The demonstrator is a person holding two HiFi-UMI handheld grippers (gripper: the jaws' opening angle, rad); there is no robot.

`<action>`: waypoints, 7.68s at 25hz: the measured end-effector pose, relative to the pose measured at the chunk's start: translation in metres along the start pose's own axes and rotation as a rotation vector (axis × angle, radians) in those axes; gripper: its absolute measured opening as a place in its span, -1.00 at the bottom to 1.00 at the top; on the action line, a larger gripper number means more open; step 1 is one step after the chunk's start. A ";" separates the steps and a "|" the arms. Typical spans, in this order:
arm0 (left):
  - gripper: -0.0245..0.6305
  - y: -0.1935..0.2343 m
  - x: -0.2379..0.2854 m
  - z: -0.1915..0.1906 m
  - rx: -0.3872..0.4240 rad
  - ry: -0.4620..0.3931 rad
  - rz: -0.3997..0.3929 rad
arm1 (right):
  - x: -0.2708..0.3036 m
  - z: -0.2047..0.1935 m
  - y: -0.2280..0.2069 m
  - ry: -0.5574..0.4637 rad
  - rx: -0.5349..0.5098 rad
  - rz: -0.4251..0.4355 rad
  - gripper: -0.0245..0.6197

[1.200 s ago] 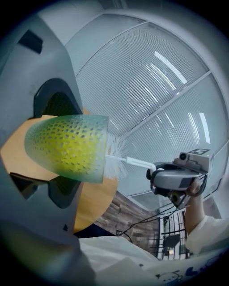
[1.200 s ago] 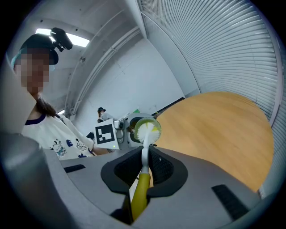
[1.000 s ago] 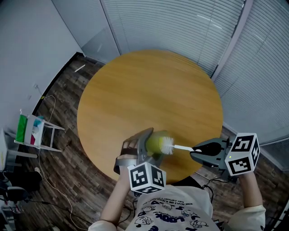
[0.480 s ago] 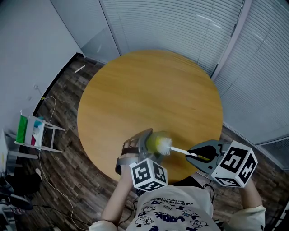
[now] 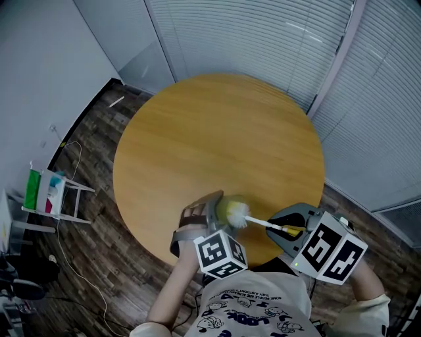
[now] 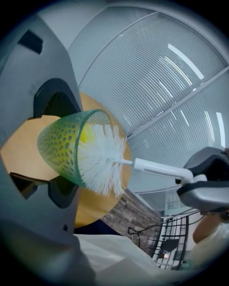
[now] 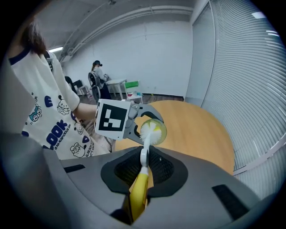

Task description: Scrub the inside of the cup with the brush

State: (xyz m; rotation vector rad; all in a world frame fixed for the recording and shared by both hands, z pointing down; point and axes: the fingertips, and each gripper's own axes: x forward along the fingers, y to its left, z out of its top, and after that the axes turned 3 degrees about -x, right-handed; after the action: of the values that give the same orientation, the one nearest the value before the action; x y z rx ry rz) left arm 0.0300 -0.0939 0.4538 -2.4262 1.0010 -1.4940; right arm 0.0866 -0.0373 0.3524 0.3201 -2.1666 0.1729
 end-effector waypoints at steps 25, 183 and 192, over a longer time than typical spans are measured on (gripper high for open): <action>0.24 -0.020 0.007 0.005 0.111 0.009 -0.025 | 0.001 -0.007 -0.022 0.055 0.002 0.126 -0.78; 0.24 0.037 -0.019 -0.024 0.089 -0.020 0.165 | -0.016 -0.013 -0.006 -0.324 0.469 0.145 -0.78; 0.24 0.023 -0.023 -0.011 0.113 -0.060 0.150 | 0.003 -0.011 0.002 -0.318 0.497 0.150 -0.78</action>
State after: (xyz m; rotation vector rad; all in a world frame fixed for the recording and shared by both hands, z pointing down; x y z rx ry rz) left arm 0.0037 -0.0955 0.4326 -2.2513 1.0315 -1.3819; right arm 0.0929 -0.0336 0.3615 0.4906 -2.4427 0.7996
